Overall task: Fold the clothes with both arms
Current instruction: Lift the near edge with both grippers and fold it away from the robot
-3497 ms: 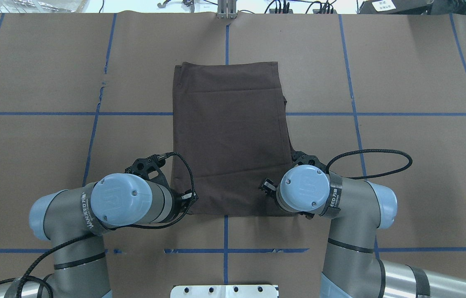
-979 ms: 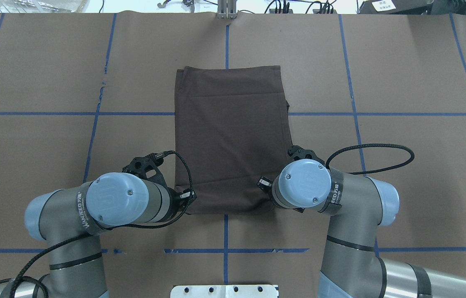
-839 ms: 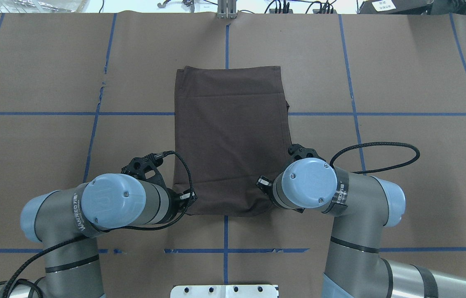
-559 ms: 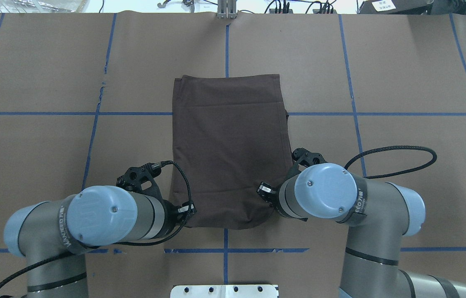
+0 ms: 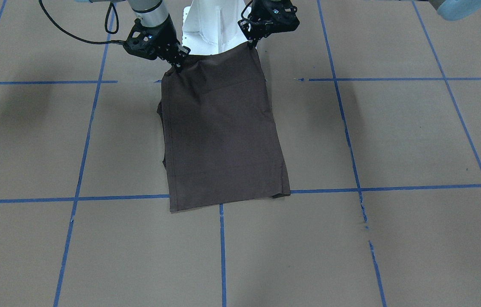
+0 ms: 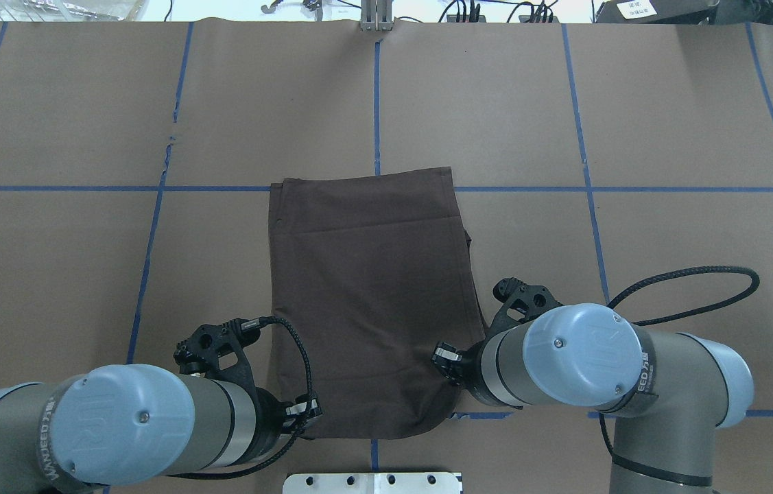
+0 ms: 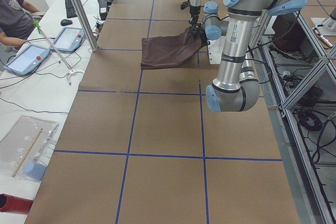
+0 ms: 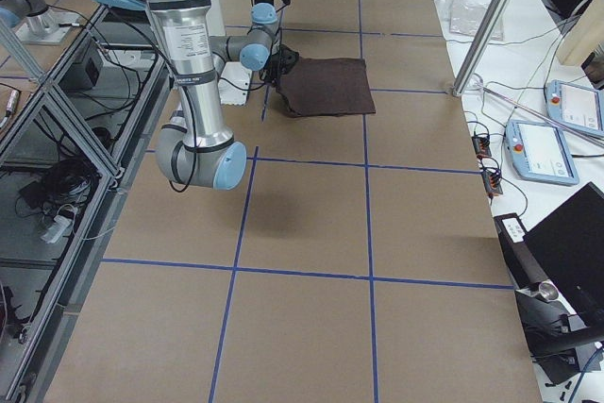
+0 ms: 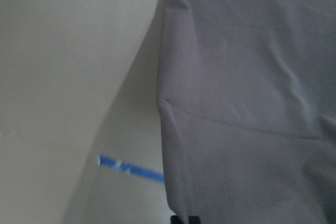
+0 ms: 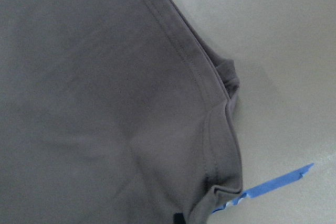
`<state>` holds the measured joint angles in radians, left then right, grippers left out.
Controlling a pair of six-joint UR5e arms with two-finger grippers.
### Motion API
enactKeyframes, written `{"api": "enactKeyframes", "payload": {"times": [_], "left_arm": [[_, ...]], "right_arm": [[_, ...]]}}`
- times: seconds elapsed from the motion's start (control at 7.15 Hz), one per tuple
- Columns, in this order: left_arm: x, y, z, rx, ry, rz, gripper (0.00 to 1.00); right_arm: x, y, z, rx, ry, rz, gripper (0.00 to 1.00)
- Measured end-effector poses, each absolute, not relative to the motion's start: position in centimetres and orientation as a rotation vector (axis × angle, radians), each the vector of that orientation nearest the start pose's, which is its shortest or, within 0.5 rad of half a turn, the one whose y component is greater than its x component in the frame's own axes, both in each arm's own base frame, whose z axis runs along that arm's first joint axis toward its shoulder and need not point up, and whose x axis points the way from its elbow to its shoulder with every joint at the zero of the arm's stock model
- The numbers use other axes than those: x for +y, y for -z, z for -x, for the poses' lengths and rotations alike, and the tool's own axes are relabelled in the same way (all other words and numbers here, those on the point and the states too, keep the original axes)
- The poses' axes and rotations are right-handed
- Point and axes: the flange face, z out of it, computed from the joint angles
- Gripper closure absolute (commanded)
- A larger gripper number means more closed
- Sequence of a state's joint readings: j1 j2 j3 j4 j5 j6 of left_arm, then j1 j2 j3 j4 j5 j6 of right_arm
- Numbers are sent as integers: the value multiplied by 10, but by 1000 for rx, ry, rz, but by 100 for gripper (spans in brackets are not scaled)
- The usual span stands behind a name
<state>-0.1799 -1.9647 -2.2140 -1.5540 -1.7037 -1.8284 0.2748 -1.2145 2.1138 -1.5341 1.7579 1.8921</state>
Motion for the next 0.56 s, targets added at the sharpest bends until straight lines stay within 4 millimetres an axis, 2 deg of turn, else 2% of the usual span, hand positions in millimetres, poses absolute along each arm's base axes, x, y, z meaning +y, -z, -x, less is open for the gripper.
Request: {"api": "enactKeyframes", "payload": {"times": [0.14,0.28,0.56], "left_arm": [[-227,-184,-463,1019,361,143,100],[-261,-188,-458,1011,413,107,100],[-339,-203,-459,972,491,19,100]], "right_arm": [[-275,-224,481,-948,-489,178,100],[-308,-219,483,-949,-525,155,100],[-394,-227,496,-894,-573,142,100]]}}
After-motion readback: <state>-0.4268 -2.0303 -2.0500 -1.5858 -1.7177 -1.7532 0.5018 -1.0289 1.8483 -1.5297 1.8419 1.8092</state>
